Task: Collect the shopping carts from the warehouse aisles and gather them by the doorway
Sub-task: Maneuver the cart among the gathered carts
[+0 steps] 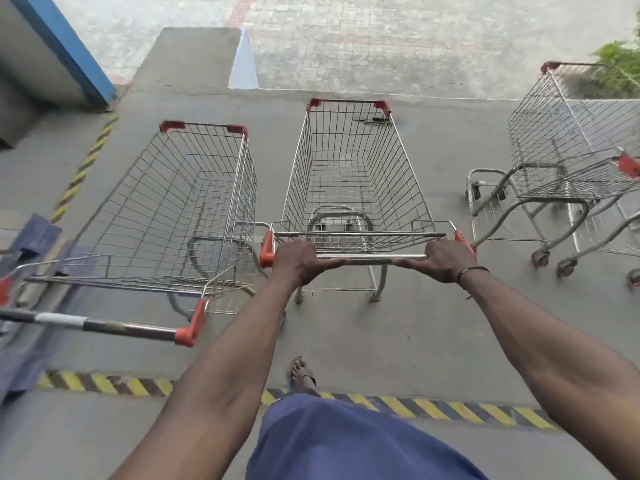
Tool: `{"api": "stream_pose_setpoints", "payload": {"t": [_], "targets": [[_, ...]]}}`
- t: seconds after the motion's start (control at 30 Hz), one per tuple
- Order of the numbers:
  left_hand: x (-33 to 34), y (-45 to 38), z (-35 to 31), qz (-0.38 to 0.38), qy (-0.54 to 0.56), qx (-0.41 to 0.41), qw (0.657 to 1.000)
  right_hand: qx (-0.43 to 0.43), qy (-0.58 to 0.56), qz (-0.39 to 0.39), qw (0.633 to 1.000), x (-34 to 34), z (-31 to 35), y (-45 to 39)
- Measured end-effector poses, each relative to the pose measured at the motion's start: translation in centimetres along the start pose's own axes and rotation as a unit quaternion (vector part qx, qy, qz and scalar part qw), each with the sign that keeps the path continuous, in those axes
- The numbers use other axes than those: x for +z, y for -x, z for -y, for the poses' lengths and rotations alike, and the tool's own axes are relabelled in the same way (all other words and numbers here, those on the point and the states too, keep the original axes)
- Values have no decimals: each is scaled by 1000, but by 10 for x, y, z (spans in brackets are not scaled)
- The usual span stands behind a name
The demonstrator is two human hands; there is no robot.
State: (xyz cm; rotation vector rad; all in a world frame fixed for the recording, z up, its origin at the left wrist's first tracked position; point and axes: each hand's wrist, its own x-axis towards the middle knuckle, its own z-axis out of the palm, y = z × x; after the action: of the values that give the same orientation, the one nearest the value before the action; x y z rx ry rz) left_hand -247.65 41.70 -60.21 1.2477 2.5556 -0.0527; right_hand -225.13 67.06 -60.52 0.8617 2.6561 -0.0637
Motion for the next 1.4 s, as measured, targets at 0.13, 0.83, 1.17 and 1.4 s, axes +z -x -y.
{"api": "stream_pose_setpoints", "payload": {"t": [0.13, 0.83, 1.17, 1.4], "targets": [[10, 29, -11, 6, 5, 1, 1000, -1, 4, -6, 1000, 10, -1, 31], [35, 116, 15, 5, -17, 29, 999, 16, -11, -51, 999, 45, 50, 123], [37, 145, 40, 0, -7, 27, 1000, 5, 6, -66, 998, 55, 78, 132], [39, 158, 49, 1, -16, 25, 1000, 9, -8, -64, 998, 56, 90, 143]]}}
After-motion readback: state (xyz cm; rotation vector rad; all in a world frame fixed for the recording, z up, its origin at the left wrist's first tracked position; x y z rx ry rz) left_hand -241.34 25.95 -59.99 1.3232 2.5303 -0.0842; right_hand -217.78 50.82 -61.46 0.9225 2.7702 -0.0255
